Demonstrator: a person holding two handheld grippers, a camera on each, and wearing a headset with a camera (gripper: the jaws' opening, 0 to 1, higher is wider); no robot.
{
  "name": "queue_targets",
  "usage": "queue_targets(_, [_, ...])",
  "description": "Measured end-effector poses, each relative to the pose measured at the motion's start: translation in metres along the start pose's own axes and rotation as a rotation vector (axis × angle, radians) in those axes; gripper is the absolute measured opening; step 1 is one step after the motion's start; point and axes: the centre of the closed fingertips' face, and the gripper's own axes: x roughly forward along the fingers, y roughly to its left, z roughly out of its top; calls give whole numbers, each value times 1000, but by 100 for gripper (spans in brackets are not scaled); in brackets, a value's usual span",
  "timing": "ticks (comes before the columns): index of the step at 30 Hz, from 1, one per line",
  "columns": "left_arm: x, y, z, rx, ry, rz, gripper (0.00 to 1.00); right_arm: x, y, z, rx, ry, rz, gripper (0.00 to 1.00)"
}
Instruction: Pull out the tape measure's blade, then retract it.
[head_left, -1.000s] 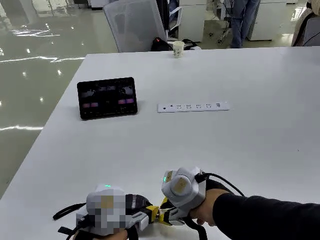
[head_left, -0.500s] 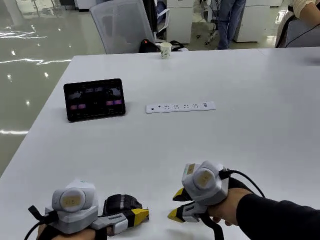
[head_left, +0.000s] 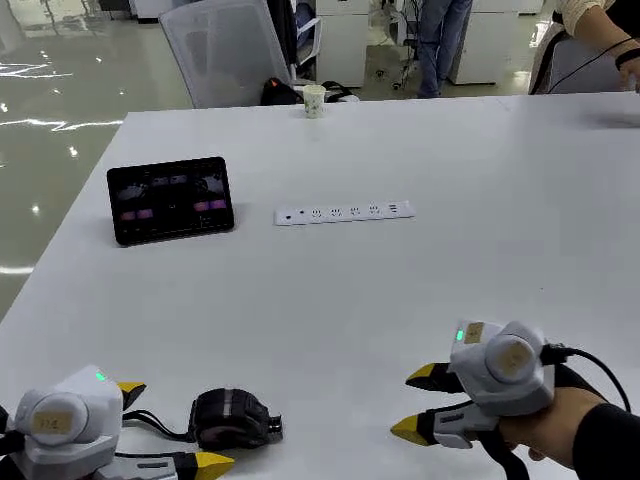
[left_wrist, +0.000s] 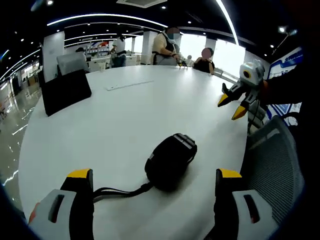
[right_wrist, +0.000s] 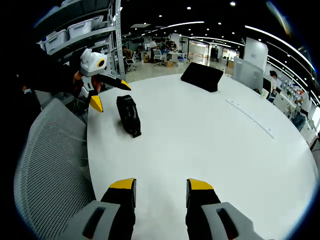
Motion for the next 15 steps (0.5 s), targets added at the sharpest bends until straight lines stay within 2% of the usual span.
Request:
queue_targets(4, [-10,4,-5,-28,10,-32,99,-20,-7,-11,24,1,-29,43])
queue_targets(6, [-16,6,-12,3,44,-27,99,-30,-14,-18,50,2,-50,46])
queue_targets(8, [-22,6,-15,8,53,-39,99,-38,-18,-25,72,-16,-61,49])
queue_targets(10, [-26,9,-17,9,57,-32,99,-42,-21,-33,85,-26,-68,52])
queue_targets(12, [-31,12,-21,19,68,-24,99,-45,-22,-45,99,-14,-74,56])
queue_targets(15, [-37,16,-22,30,66,-10,99,-54,-22,-53,108,-12,-81,62])
